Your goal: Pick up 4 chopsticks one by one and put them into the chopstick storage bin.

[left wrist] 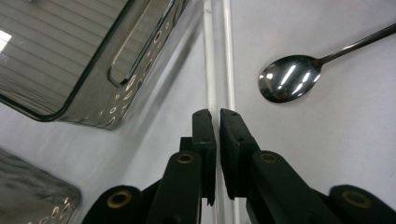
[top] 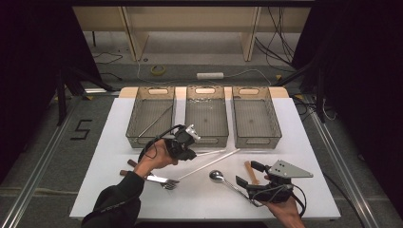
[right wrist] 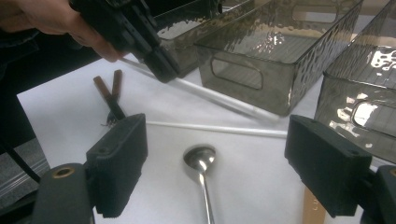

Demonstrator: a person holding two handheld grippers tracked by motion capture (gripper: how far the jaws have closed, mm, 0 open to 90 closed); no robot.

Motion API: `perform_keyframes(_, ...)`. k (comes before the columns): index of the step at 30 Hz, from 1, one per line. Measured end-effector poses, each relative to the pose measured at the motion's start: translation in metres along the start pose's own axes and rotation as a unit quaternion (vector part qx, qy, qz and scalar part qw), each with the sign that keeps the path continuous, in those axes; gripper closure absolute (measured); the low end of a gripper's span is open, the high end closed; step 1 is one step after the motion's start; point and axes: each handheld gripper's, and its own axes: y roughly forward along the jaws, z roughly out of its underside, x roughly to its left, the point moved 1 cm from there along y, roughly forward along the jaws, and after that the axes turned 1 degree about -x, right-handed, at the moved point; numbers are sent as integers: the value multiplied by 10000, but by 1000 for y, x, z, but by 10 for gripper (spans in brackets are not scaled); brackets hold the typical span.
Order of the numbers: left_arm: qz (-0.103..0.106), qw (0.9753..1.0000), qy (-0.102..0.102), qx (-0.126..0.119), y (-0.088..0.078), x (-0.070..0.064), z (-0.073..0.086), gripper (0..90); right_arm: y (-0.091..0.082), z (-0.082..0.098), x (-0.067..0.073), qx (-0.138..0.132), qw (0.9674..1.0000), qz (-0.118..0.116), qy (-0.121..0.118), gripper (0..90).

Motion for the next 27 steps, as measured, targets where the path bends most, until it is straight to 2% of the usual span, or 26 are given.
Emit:
perform_keyframes(14, 126, 9985, 5, -529, -45, -4, -6, 845, 0, 0, 0, 3, 10000, 1, -5, 223)
perform_keyframes(16, 90, 9976, -70, -681, -51, -4, -6, 845, 0, 0, 0, 8, 10000, 1, -3, 223)
perform_keyframes(20, -30, 9960, -233, -862, -64, 6, -3, 845, 1, 0, 0, 21, 10000, 6, -12, 223)
perform_keyframes(23, -186, 9932, -467, -1046, -73, 19, 3, 845, 0, 0, 0, 4, 10000, 10, -7, 223)
perform_keyframes(27, -500, 9866, -866, -1288, -84, 39, 16, 845, 0, 0, 0, 2, 10000, 8, -8, 223)
